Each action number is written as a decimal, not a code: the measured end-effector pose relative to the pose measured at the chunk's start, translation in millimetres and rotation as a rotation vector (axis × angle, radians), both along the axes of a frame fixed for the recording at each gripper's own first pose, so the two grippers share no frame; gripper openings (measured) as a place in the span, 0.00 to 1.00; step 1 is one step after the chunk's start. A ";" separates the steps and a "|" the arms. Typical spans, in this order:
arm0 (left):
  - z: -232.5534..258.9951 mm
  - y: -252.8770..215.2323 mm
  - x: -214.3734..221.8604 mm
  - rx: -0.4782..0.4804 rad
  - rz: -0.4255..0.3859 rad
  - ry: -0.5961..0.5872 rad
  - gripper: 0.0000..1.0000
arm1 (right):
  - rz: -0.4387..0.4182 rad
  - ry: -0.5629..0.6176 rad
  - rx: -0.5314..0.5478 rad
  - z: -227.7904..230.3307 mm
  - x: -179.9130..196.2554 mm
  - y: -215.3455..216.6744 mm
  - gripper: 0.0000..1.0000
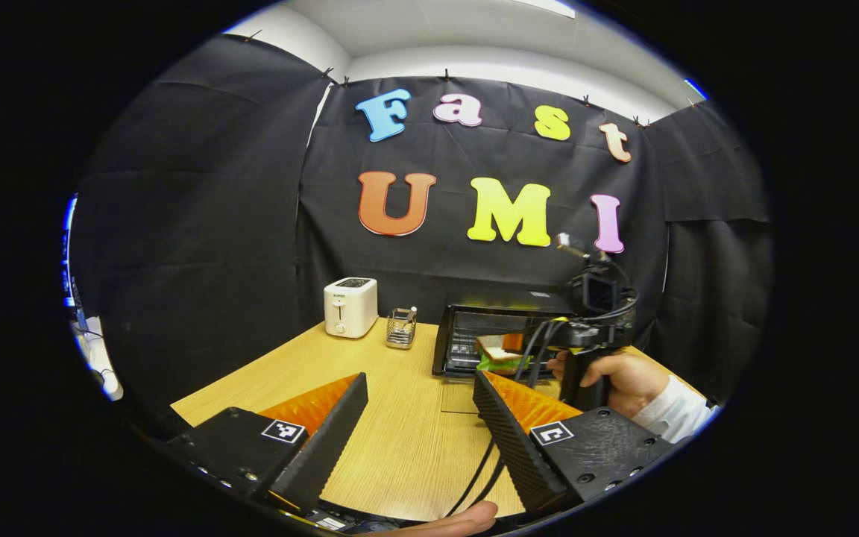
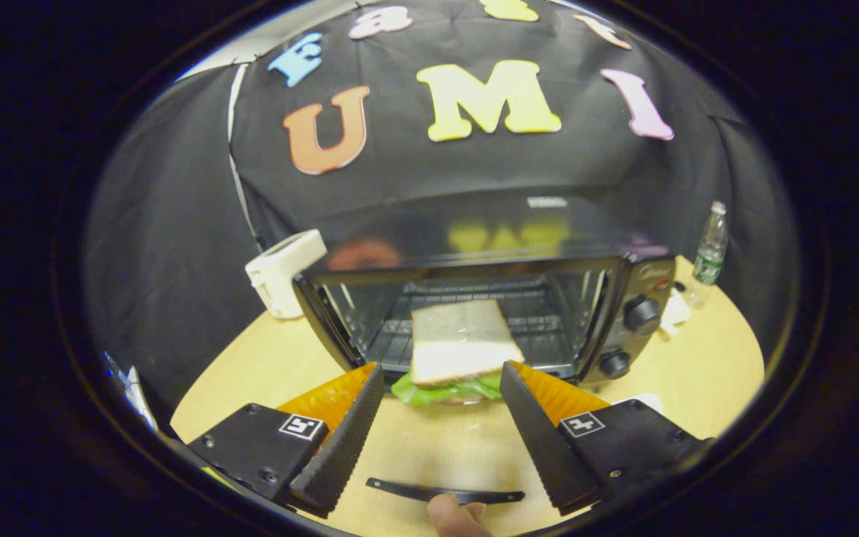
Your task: Open the electric oven with the left hand, put the food in, and close the electric oven.
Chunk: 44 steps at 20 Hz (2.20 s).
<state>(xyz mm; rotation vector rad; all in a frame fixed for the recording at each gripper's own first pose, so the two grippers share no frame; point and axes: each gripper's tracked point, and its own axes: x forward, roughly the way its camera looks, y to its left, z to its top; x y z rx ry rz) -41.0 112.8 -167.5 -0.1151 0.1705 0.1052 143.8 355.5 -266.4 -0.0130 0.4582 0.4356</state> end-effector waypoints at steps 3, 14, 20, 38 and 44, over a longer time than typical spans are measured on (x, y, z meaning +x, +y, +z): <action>0.3 0.5 2.2 -0.008 0.008 0.001 0.94 | 0.017 -0.104 0.034 43.1 -26.1 -20.0 0.89; -26.0 -49.1 47.0 0.012 -0.076 0.062 0.94 | -0.101 -0.411 0.142 171.1 -85.3 -148.9 1.00; -72.7 -102.0 83.6 0.030 -0.179 0.170 0.94 | -0.154 -0.470 0.120 195.9 -95.2 -200.4 0.88; -199.4 -172.3 133.2 0.018 -0.246 0.493 0.95 | -0.212 -0.491 0.104 188.7 -101.2 -278.0 1.00; -194.8 -172.1 135.9 0.024 -0.233 0.518 0.93 | -0.218 -0.484 0.107 185.1 -99.0 -288.1 0.89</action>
